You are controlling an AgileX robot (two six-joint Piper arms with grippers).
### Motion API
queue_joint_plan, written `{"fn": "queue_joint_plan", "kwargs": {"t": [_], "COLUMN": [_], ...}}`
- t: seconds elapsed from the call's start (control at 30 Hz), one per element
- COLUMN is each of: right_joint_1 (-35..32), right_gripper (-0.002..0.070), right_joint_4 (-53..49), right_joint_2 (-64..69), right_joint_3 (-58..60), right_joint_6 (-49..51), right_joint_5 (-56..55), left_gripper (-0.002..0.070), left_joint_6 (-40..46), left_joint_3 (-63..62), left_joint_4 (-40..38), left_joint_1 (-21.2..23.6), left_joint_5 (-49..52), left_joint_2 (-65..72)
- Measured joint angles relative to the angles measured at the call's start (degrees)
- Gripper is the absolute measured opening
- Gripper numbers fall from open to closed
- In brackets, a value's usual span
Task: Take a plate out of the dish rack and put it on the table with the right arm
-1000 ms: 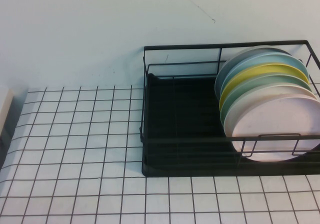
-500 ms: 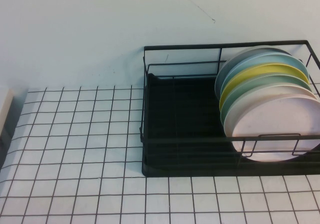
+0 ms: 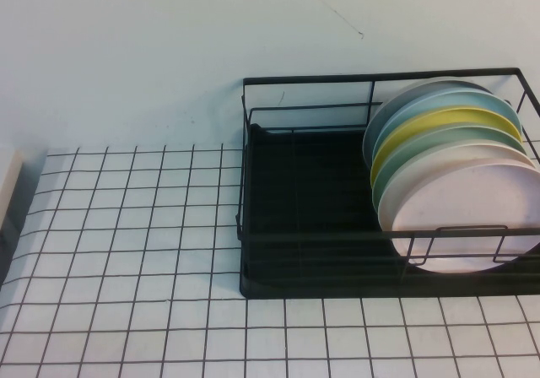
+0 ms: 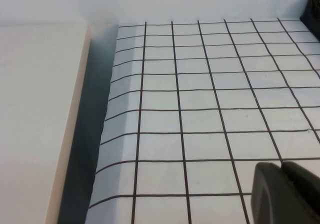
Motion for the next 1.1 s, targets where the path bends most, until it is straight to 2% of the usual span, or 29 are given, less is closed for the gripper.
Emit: {"fn": "queue_joint_plan", "kwargs": {"t": [1.1], "right_joint_1": [0.0], "right_gripper": [-0.0003], "right_joint_4": [-1.3], "right_joint_2": [0.0], "right_joint_3": [0.39], "right_joint_6": [0.0], "right_joint_5": [-3.11], "left_gripper": [-0.0004], "left_joint_6": [0.0], "left_joint_3": [0.0], "left_joint_4": [0.0], "left_joint_1": [0.0], "left_joint_5": [0.0], "left_joint_2": [0.0]}}
